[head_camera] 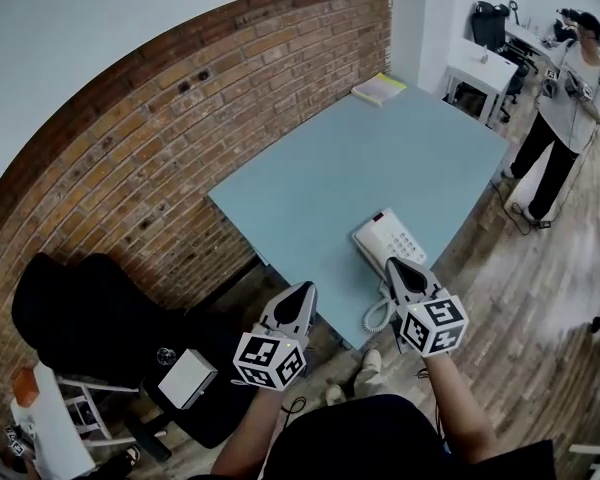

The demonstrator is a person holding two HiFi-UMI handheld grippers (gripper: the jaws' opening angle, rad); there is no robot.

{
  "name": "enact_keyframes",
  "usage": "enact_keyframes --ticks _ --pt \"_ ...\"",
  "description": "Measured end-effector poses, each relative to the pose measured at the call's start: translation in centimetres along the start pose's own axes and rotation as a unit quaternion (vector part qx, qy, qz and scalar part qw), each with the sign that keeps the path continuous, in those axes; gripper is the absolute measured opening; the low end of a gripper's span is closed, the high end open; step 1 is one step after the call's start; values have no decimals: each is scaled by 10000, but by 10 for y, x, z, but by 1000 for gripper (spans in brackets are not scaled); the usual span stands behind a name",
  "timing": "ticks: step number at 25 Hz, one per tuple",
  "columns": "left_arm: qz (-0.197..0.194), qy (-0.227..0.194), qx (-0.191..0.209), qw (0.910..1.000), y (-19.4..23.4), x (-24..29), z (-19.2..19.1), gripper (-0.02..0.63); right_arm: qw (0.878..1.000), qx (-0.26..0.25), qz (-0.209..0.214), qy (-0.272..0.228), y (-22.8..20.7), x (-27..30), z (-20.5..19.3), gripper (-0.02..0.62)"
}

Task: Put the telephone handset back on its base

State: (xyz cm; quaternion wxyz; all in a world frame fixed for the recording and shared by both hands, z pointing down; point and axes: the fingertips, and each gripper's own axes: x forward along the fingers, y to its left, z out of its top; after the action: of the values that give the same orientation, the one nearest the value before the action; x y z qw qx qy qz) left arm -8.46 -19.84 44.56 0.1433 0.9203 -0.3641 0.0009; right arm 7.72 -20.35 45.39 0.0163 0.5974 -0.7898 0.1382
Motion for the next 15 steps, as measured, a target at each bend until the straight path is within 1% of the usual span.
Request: enact_keyframes --ticks 10,15 --pt "-200 5 23 9998 -8 -18 -3 9 9997 2 -63 -244 17 -26 1 14" --pt "-276 -9 19 9996 -8 -26 -6 9 9996 -7 -110 -251 23 -32 -3 14"
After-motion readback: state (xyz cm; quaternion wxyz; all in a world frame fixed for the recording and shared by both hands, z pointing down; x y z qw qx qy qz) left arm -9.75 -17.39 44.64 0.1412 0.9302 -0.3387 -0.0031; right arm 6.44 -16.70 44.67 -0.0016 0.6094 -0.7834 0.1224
